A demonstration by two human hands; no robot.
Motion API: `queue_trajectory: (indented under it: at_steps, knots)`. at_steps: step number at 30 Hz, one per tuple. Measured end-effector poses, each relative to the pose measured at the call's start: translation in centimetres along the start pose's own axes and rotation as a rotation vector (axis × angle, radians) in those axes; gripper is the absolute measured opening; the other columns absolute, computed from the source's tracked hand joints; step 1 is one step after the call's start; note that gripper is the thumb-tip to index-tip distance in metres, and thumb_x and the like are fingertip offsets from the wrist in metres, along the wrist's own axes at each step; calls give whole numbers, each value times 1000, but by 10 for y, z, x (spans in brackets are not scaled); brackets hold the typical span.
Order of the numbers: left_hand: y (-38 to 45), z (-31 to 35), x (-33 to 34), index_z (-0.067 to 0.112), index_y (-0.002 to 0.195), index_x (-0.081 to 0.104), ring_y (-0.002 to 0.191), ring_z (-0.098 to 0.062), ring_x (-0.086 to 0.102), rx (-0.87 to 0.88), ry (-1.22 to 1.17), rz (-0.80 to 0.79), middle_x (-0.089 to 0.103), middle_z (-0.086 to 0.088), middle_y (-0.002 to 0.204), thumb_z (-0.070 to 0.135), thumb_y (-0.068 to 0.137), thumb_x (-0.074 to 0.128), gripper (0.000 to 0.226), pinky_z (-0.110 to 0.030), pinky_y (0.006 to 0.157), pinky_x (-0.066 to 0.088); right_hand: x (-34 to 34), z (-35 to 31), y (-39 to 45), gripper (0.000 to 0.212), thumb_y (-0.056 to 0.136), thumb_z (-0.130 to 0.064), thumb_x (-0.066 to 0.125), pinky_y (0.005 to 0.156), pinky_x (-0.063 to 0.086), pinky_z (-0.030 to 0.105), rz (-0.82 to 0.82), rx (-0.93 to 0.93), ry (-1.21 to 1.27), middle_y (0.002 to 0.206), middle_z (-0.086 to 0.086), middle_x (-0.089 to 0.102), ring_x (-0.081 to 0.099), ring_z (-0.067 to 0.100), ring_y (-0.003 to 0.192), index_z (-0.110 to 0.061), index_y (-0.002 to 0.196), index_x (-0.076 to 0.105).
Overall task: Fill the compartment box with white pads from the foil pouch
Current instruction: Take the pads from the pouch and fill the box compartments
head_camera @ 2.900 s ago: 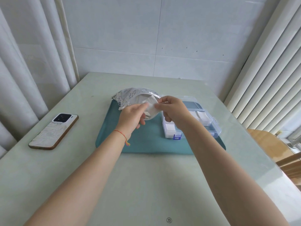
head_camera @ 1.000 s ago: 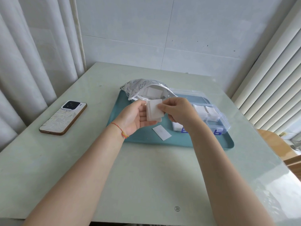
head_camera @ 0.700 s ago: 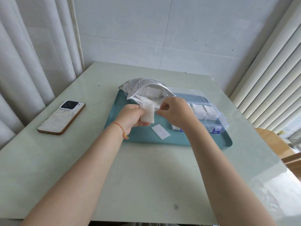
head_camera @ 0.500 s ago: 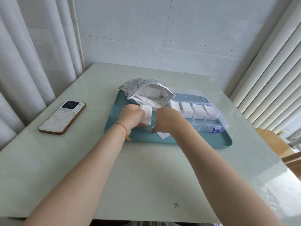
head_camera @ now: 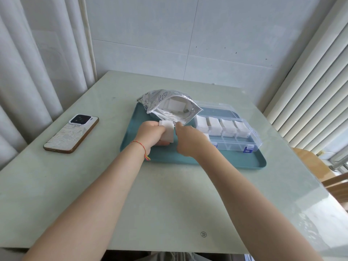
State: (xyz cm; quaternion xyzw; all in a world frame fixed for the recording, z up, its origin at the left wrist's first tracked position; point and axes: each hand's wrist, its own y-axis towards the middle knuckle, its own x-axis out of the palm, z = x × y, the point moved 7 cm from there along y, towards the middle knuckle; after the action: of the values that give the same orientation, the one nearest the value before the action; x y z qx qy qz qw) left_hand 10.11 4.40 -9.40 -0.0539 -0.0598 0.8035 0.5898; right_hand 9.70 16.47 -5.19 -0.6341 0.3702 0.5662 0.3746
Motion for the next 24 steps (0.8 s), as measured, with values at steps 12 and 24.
queue_trajectory:
  at_steps: [12, 24]
  knots:
    - [-2, -3, 10, -7, 112, 61, 86, -32, 63, -89, -116, -130, 64, -23, 110, -2, 94, 48, 23, -27, 49, 56, -35, 20, 5, 34, 84, 5, 48, 63, 46, 25, -65, -112, 910, 88, 12, 68, 55, 13, 59, -11, 114, 55]
    - [-8, 2, 17, 5, 96, 65, 70, -20, 67, -108, -139, -244, 70, -10, 84, 3, 96, 46, 19, -30, 55, 59, -31, 27, 20, 29, 84, 1, 53, 71, 47, 28, -13, -120, 755, 80, -4, 66, 54, 14, 70, -19, 99, 66]
